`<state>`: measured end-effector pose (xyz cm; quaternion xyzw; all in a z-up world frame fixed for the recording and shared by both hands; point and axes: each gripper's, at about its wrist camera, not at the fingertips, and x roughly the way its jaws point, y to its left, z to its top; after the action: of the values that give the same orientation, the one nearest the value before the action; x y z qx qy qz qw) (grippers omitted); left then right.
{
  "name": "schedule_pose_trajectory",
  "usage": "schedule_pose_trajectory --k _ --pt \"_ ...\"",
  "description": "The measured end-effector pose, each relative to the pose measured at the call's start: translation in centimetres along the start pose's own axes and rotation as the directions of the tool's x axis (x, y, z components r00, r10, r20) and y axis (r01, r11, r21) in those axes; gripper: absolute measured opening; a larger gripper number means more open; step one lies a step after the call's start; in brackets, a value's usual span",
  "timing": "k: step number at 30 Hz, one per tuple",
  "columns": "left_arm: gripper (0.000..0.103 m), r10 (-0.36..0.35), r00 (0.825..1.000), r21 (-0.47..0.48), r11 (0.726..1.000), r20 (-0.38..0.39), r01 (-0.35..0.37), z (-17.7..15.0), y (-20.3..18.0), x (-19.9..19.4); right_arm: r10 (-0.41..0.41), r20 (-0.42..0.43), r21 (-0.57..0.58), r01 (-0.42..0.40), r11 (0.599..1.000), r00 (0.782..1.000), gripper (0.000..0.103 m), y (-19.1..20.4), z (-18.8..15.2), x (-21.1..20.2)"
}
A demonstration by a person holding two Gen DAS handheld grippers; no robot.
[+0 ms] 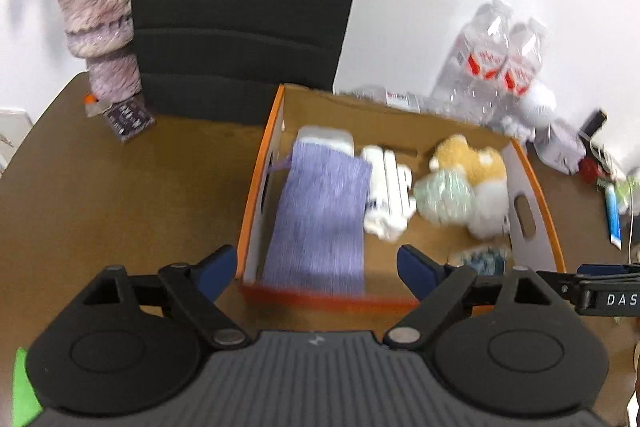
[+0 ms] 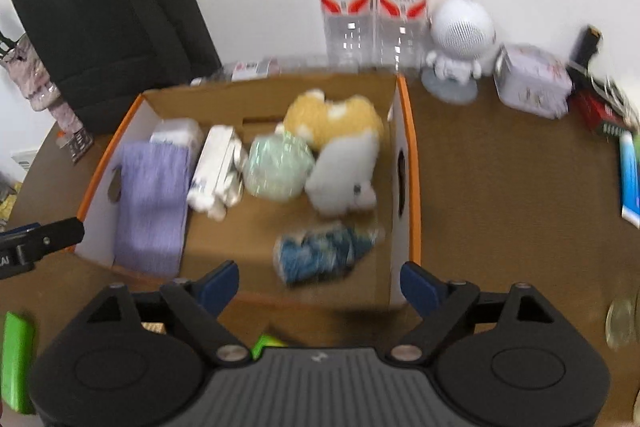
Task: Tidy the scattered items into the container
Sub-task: 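Move both tools back toward the green tissue pack and bottle cap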
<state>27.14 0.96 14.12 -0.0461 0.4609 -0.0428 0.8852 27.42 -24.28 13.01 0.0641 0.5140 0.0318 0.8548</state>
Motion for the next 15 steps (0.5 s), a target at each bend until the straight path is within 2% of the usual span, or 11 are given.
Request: schedule_pose_trajectory --k 2,6,8,12,15 --pt "0.094 0.019 1.0 0.024 1.0 -0.019 -0.018 -1.0 -0.6 -0.5 0.015 -0.02 0.031 -0.015 0.999 1.0 0.087 -0.1 -1.2 -0.4" --pt "0.094 0.053 0.998 0.066 0.996 -0.025 -0.052 -3.8 -1.3 -1.3 0.05 -0.04 0.049 -0.048 0.998 0.998 0.087 0.4 -3.9 -1.1" --pt "0.094 0.067 0.997 0.074 0.995 -0.027 -0.064 -4.6 -1.4 -1.4 0.042 -0.041 0.033 -0.04 0.999 0.998 0.087 1.0 -5.2 -1.5" --pt "0.095 0.049 0.997 0.058 0.997 -0.061 -0.045 -6.1 -1.3 -1.7 0.019 -0.031 0.0 -0.019 1.0 0.999 0.088 2.1 -6.9 -1.9" --pt "0.095 0.054 0.998 0.087 0.995 -0.038 -0.05 -7.7 -1.6 -2.6 0.01 0.013 -0.03 -0.009 1.0 1.0 0.088 2.7 -8.8 -2.7"
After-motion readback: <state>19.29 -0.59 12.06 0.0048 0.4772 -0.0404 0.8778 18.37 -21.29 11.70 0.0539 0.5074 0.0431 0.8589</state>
